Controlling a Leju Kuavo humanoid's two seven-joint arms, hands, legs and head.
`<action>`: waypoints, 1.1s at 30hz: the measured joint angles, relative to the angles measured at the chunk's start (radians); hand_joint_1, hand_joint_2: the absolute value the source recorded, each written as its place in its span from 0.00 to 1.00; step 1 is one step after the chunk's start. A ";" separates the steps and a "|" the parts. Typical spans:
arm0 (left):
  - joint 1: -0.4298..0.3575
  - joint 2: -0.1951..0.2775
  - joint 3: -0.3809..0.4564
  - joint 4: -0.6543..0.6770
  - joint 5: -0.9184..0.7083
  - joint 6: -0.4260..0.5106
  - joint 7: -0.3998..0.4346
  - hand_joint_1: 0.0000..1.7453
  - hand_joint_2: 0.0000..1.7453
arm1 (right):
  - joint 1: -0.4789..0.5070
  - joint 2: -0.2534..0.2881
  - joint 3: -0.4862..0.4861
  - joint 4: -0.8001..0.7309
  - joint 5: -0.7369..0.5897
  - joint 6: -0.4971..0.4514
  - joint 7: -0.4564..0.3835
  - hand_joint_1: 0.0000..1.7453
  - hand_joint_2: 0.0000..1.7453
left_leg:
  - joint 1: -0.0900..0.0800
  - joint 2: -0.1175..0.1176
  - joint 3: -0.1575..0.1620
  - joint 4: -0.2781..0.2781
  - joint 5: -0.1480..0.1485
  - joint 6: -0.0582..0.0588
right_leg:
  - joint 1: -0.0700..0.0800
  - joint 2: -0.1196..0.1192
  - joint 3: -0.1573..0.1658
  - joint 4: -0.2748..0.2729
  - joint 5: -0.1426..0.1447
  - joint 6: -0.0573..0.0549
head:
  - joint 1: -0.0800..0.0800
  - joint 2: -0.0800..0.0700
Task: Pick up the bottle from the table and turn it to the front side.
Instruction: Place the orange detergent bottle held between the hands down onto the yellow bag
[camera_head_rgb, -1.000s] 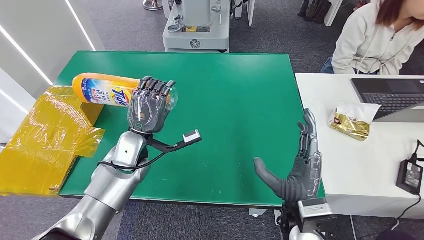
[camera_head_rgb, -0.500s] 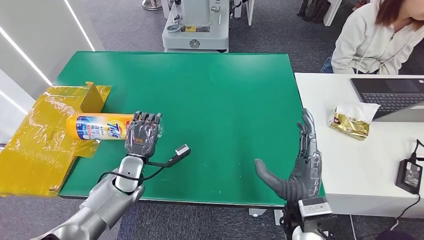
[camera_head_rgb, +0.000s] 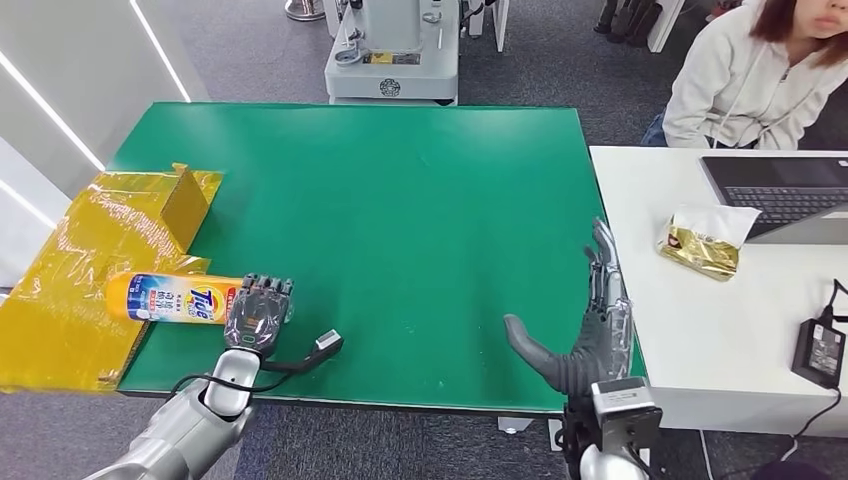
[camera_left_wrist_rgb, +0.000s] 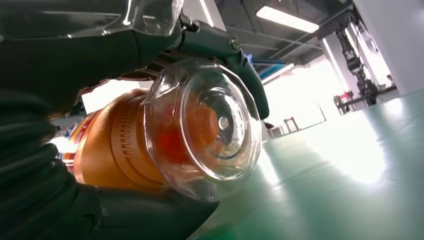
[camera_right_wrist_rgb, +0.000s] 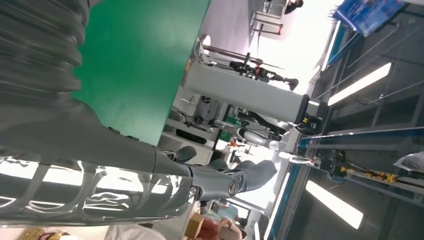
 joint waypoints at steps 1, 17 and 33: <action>0.000 0.003 0.001 0.006 0.000 0.006 0.000 1.00 1.00 | -0.001 0.001 0.000 0.005 0.000 0.000 0.000 0.00 1.00 | 0.000 0.000 0.000 0.000 0.000 0.000 | 0.000 0.000 0.000 0.000 0.000 0.000 | 0.000 0.000; -0.010 0.018 0.019 0.040 0.005 0.074 0.016 1.00 1.00 | -0.008 0.013 -0.001 0.063 -0.009 -0.008 -0.003 0.00 1.00 | 0.000 0.000 0.001 0.000 0.001 -0.002 | 0.000 0.000 0.000 0.000 0.000 -0.001 | 0.000 0.000; -0.030 -0.058 0.465 -0.018 0.113 0.076 -0.331 0.00 1.00 | -0.033 0.020 0.045 0.137 -0.053 -0.060 -0.006 0.00 1.00 | 0.000 0.000 0.001 0.000 0.001 -0.002 | 0.000 0.000 -0.001 0.000 0.001 -0.001 | 0.000 0.000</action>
